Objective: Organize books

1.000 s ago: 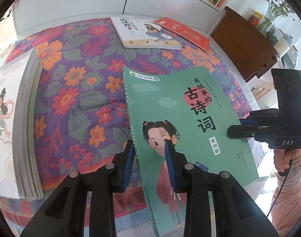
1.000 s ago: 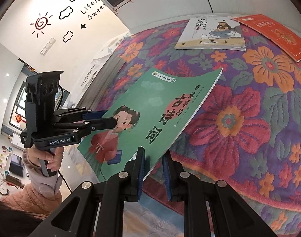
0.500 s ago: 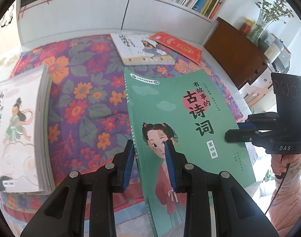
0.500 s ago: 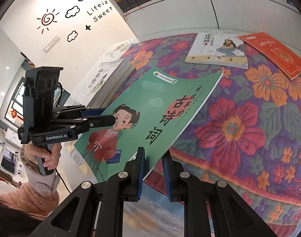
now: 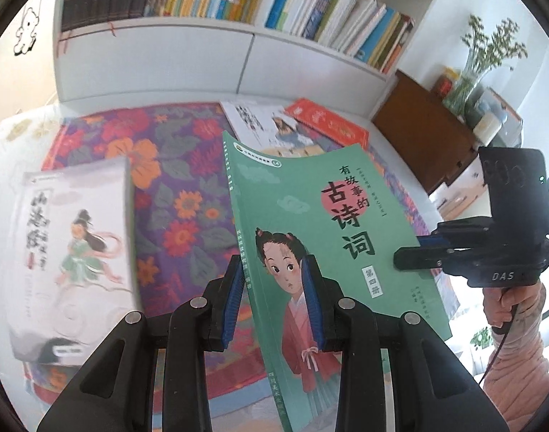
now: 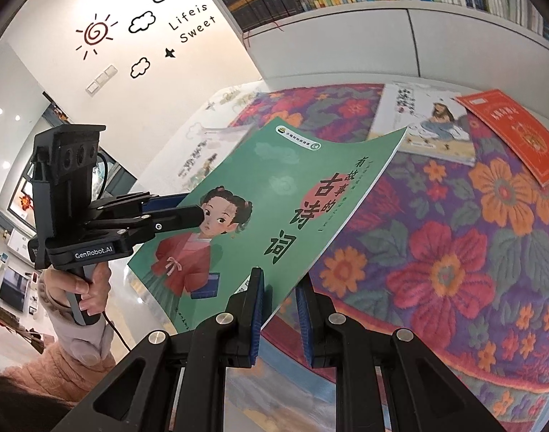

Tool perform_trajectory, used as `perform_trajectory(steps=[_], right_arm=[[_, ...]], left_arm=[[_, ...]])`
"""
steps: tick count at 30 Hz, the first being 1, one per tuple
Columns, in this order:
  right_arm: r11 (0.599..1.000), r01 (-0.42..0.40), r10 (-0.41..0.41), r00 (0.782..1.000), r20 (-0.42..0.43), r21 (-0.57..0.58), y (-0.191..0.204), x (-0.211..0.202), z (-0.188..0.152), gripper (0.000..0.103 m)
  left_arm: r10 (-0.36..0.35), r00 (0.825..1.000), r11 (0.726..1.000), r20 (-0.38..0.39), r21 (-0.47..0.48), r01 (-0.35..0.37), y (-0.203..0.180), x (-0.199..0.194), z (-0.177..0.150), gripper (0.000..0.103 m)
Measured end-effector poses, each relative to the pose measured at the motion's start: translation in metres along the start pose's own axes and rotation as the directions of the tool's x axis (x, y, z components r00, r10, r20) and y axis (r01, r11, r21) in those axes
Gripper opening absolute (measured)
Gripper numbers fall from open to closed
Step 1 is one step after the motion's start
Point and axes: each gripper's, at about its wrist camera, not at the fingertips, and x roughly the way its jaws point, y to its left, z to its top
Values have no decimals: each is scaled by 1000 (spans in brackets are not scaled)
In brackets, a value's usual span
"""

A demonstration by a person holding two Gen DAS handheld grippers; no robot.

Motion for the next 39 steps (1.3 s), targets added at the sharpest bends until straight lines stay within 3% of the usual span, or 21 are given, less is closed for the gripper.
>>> perform_trajectory(steps=[9, 19, 28, 39], right_arm=[[997, -23, 24, 1000, 4, -70, 44, 33, 52, 17], [986, -83, 78, 996, -37, -144, 97, 97, 94, 17], [981, -111, 98, 991, -90, -156, 114, 151, 113, 17], [988, -105, 90, 987, -134, -110, 107, 192, 113, 17]], left_arm=[[41, 997, 997, 69, -71, -36, 58, -42, 14, 29], [93, 991, 980, 96, -183, -74, 136, -65, 6, 29], [103, 992, 961, 77, -264, -79, 187, -59, -10, 29], [134, 991, 951, 20, -285, -123, 215, -35, -20, 29]])
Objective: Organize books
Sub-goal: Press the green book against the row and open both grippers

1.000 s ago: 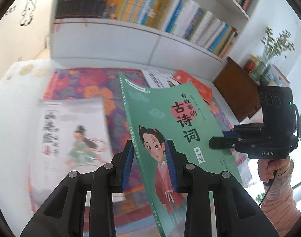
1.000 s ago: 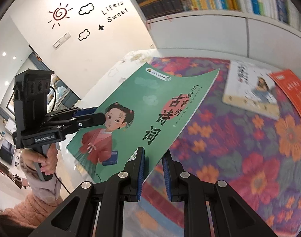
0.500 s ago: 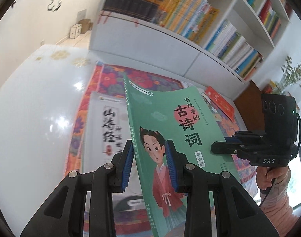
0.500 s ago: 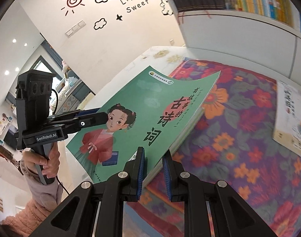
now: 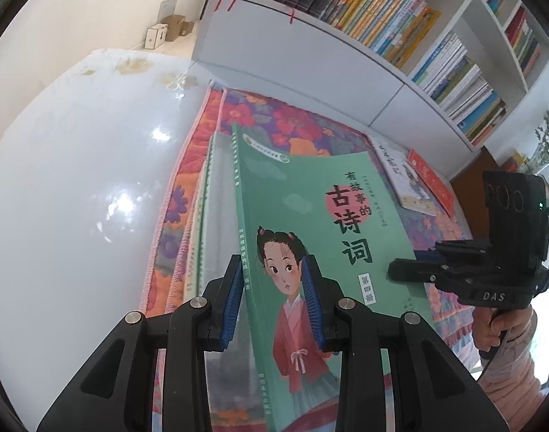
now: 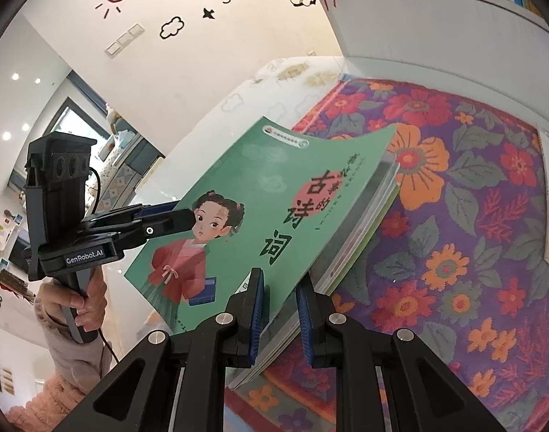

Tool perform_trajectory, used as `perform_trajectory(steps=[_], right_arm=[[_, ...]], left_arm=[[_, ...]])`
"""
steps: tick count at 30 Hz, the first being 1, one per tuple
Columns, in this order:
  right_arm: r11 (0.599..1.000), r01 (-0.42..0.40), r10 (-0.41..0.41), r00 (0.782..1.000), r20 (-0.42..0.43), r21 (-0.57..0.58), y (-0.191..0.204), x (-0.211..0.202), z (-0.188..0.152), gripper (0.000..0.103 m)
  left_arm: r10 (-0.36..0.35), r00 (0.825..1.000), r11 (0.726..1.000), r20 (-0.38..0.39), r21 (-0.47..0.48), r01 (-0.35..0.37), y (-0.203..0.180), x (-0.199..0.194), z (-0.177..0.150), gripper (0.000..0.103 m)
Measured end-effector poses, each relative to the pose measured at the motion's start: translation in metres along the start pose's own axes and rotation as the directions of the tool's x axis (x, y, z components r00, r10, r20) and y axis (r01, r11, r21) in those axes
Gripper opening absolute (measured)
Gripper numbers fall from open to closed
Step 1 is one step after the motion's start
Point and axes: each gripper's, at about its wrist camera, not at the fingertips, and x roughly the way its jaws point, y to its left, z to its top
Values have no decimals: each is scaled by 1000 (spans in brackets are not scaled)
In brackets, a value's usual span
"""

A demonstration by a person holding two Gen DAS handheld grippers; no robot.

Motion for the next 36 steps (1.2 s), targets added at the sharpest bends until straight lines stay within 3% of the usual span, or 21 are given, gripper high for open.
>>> perform_trajectory(steps=[3, 13, 18, 25, 29, 31, 32, 36], right_arm=[[1000, 3, -3, 1000, -9, 2, 1, 7, -2, 17], [1000, -11, 11, 1000, 1, 22, -4, 15, -4, 18], [999, -8, 8, 1000, 8, 33, -4, 14, -6, 20], [999, 5, -6, 1000, 20, 34, -3, 13, -9, 21], [998, -18, 16, 999, 36, 65, -4, 13, -10, 28], [994, -58, 54, 997, 47, 87, -4, 13, -11, 45], [993, -68, 63, 997, 52, 95, -3, 11, -13, 49], [995, 23, -27, 999, 33, 93, 3, 8, -18, 53]], left_arm=[[43, 999, 999, 0, 7, -43, 5, 4, 0, 29], [81, 997, 996, 3, 28, -81, 4, 6, -2, 30], [178, 984, 983, 12, 39, -179, 0, 5, -1, 31], [165, 985, 985, 38, 37, -167, -6, -5, -1, 32], [170, 984, 984, 49, 40, -172, -11, -11, -3, 32], [172, 984, 984, 56, 44, -174, -14, -15, -4, 32], [174, 983, 983, 57, 46, -177, -15, -16, -5, 32], [179, 982, 982, 60, 45, -182, -17, -21, -8, 32]])
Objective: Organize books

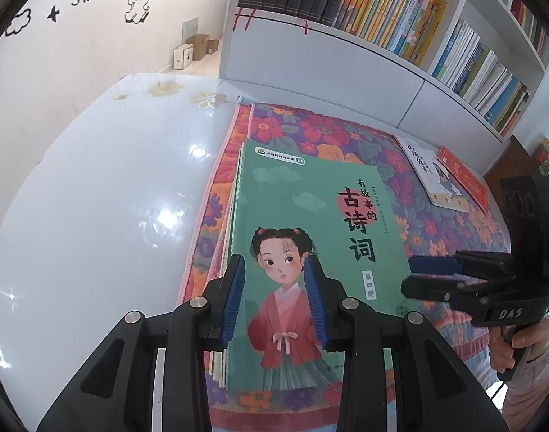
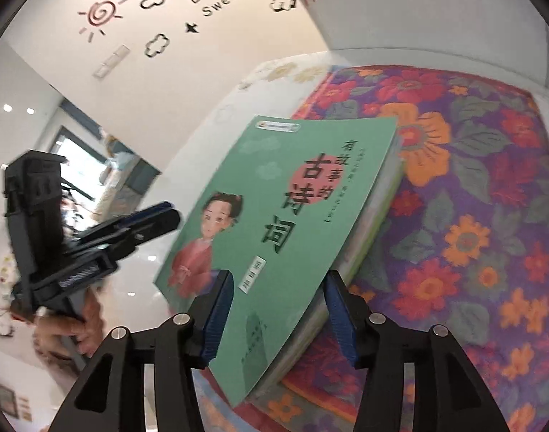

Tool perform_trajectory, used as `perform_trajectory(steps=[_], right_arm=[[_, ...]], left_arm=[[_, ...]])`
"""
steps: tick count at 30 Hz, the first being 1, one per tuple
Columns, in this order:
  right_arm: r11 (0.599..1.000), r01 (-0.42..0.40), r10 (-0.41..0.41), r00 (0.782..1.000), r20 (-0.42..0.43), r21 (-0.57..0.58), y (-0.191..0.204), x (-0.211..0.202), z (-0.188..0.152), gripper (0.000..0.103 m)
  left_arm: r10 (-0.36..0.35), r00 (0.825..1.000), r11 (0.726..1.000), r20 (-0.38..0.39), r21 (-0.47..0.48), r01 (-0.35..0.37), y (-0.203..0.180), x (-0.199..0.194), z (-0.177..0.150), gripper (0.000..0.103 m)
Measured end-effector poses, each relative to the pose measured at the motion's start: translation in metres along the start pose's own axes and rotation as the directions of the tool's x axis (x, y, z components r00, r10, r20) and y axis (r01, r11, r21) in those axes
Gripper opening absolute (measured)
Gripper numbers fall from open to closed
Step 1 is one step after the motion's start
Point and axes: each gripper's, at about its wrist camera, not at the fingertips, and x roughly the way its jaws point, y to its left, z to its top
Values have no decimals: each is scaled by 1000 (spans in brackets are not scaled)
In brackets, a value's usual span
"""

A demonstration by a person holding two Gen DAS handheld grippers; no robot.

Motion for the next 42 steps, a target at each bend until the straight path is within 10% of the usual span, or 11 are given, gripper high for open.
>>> perform_trajectory(steps=[11, 23, 32, 42], right_arm=[[998, 24, -21, 999, -44, 65, -25, -20, -36, 53], [970, 143, -165, 982, 97, 199, -111, -124, -80, 53], [882, 336, -423, 874, 240, 331, -229, -196, -103, 53], [809, 463, -574, 756, 314, 363, -315, -192, -54, 67]], left_arm=[[-31, 999, 999, 19, 40, 30, -42, -10, -7, 35], [-196, 981, 971, -7, 139, 195, -185, 32, 0, 39], [-90, 993, 987, 71, 137, 79, -294, 135, 10, 64], [77, 995, 994, 67, 77, -82, -305, 227, 42, 73]])
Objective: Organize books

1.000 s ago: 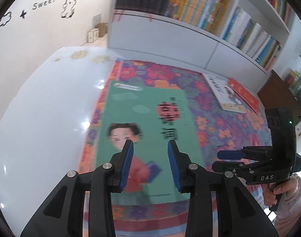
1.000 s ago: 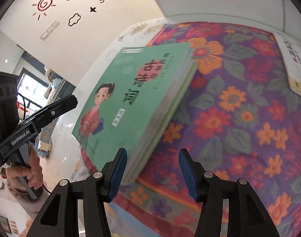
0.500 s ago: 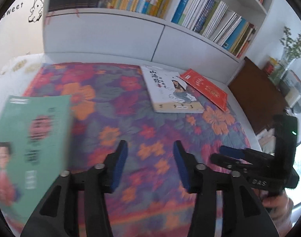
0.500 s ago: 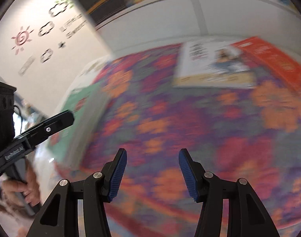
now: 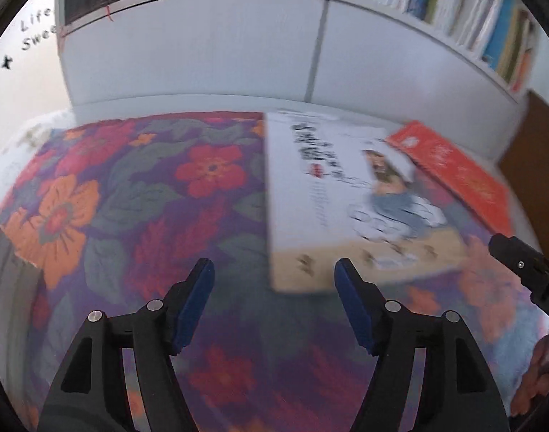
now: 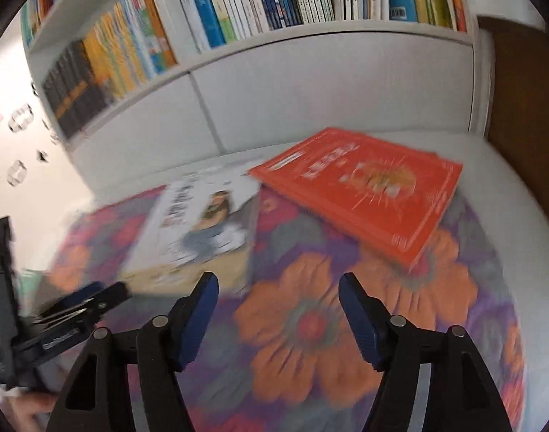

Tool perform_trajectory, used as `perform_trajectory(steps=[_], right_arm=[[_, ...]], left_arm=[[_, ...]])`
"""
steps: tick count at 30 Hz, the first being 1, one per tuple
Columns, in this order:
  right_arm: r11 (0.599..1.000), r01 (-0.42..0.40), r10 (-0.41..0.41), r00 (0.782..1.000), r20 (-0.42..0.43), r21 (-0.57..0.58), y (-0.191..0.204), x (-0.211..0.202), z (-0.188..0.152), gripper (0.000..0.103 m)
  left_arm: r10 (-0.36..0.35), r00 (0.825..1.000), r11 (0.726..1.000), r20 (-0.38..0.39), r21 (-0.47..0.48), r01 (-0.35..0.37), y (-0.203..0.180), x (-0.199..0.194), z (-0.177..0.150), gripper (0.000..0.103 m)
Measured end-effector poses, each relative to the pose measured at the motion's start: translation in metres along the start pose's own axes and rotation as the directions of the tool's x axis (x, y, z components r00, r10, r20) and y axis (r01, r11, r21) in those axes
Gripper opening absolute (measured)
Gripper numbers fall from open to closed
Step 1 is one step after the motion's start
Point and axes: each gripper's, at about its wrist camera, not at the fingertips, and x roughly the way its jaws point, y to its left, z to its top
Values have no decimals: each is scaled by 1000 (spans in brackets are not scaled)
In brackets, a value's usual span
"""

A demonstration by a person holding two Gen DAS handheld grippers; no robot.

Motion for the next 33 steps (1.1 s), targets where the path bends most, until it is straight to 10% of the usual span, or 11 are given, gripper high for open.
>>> perform_trajectory(steps=[4, 9, 33], right_arm=[[999, -11, 9, 998, -59, -42, 9, 36, 0, 68], [997, -44, 38, 995, -92, -63, 11, 42, -1, 86], [993, -49, 37, 992, -117, -109, 18, 44, -5, 98]], left_arm=[[-30, 999, 998, -31, -58, 28, 13, 8, 1, 102], [1, 999, 1000, -41, -5, -1, 6, 7, -2, 103], [1, 999, 1000, -44, -4, -1, 5, 9, -1, 103]])
